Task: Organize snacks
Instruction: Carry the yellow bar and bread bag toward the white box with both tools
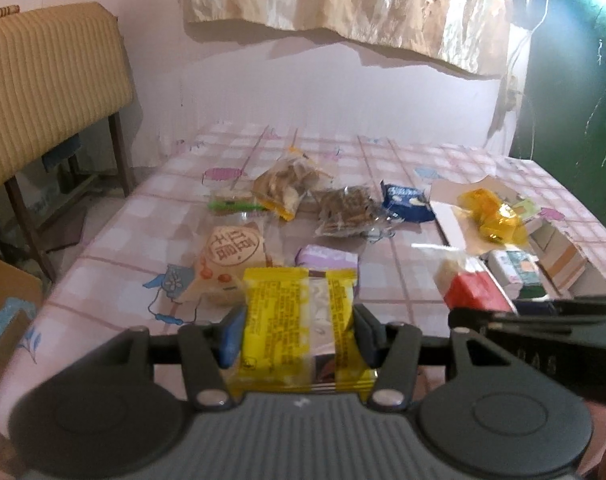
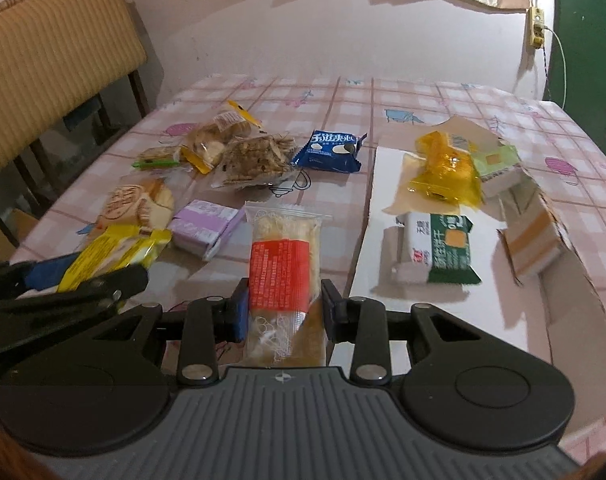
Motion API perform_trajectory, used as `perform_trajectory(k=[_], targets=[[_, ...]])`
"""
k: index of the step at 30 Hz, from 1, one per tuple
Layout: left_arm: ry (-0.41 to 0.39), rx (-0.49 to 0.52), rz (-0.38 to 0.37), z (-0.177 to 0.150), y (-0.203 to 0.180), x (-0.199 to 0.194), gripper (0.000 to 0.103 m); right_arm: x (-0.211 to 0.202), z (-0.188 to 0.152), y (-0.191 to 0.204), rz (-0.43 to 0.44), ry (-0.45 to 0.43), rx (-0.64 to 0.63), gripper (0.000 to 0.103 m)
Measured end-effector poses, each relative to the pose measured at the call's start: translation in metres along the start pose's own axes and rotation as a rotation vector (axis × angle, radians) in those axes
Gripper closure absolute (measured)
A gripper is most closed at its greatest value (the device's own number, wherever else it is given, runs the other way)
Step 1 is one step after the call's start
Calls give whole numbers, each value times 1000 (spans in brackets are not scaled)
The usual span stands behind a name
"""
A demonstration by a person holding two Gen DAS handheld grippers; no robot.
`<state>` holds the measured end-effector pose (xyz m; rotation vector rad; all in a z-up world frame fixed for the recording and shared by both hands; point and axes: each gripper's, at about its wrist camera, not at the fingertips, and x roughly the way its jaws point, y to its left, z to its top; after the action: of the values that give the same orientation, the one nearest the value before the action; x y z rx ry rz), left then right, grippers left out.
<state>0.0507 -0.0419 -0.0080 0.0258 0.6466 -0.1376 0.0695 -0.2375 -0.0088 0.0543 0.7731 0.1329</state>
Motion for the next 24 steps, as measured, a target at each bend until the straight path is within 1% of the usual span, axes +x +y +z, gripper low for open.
perform_trajectory(k=[9,17,24], targets=[[-43,-4,23,9,-11,-28,48,-33,-2,0,27,-60,8,60],[-78,-7,29,17,-20,-49,48,-68,-6,-7,19,-121,11,60],[-102,-7,16,23,-28,-65,48,-91,-8,-22,-4,-167,31,60]])
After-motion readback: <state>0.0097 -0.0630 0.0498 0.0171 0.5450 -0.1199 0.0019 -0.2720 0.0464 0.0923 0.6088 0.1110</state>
